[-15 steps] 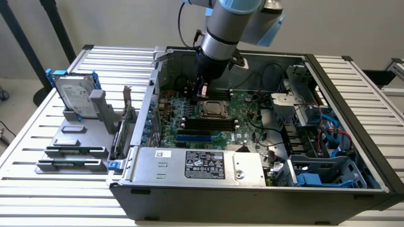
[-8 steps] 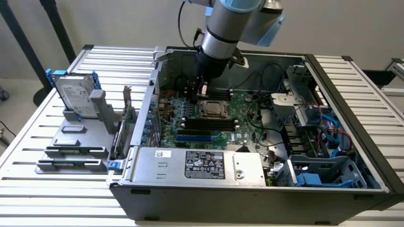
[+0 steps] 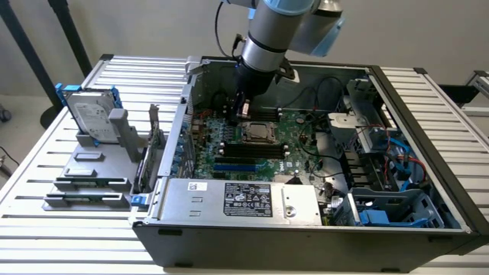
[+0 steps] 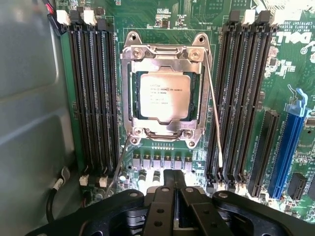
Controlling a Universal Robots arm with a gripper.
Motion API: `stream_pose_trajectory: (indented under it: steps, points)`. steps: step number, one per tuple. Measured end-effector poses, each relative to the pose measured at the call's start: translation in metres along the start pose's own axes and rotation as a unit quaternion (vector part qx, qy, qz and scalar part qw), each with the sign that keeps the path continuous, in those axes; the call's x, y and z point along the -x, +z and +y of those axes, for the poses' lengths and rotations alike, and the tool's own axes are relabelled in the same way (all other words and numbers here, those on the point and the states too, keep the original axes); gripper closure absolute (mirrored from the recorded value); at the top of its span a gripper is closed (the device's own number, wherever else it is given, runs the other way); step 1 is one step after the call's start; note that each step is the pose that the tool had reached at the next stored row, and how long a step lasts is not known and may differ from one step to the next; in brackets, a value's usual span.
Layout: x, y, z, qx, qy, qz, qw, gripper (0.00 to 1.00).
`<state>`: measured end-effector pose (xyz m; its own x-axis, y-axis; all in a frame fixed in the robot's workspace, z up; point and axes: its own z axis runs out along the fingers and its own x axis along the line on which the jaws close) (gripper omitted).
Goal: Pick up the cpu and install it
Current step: 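Install the first cpu locking lever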
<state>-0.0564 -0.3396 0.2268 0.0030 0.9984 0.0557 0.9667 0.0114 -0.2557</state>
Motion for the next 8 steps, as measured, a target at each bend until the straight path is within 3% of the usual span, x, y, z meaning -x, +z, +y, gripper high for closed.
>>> stream_pose_trajectory:
  steps: [8]
  points:
    - [0.004, 0.0036, -0.0171, 0.0001, 0.001, 0.0015, 1.0000, 0.89]
